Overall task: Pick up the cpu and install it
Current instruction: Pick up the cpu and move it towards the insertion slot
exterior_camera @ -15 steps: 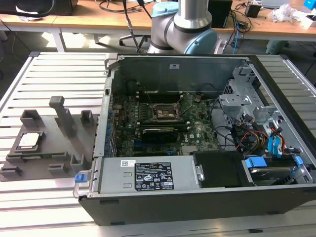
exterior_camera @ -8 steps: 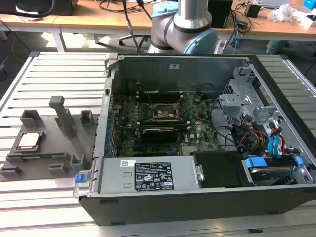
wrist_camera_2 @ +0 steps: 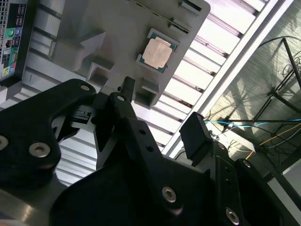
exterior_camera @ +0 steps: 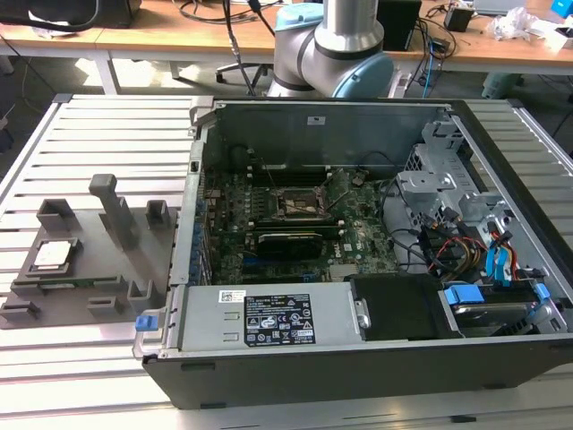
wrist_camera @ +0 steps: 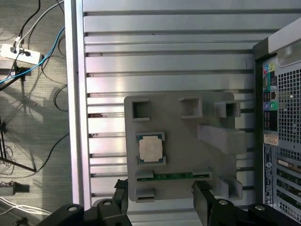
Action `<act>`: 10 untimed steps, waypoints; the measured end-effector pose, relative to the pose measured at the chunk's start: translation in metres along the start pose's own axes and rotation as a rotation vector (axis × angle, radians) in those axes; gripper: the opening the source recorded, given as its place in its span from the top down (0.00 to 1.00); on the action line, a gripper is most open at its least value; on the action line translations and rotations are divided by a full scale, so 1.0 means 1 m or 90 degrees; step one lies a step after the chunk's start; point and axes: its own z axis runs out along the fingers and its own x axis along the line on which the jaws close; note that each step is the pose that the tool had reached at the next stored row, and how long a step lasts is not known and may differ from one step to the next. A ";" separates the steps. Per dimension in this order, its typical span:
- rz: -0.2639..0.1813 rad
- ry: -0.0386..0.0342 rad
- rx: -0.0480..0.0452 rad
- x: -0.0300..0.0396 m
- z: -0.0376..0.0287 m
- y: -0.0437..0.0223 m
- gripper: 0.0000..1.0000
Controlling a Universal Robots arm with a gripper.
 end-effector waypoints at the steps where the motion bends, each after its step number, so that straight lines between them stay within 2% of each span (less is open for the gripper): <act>1: 0.000 0.0000 0.0000 0.0000 0.0000 0.0000 0.34; 10: 0.000 0.0000 0.0000 0.0002 0.0056 0.0001 0.34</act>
